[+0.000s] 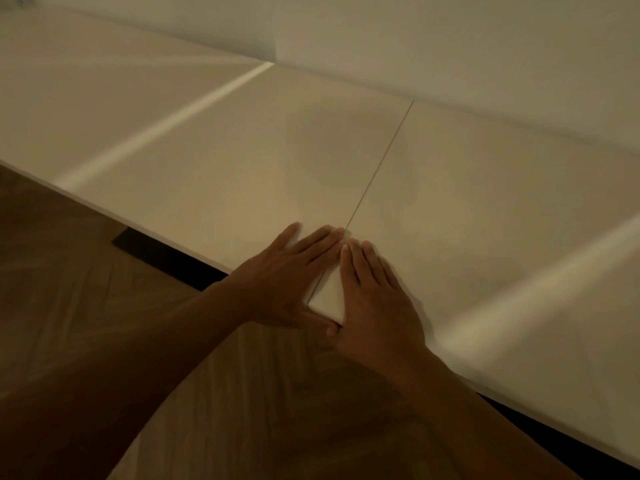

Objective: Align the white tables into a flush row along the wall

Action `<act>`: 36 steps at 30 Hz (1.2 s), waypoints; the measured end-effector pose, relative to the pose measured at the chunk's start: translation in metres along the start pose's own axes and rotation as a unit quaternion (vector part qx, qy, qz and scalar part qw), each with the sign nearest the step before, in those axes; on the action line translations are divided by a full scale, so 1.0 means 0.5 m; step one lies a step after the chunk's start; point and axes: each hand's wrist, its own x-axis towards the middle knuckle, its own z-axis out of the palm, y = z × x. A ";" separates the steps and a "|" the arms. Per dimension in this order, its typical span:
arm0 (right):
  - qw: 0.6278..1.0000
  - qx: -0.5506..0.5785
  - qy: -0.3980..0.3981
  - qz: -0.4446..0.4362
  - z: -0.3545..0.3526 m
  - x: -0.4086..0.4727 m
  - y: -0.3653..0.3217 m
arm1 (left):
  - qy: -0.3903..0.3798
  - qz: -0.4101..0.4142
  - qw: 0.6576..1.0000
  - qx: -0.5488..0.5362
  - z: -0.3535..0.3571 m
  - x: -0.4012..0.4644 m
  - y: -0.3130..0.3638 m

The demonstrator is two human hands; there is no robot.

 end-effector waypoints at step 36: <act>1.000 0.022 0.007 0.000 -0.056 -0.416 0.458 | -0.036 0.044 0.998 0.034 0.005 0.219 0.474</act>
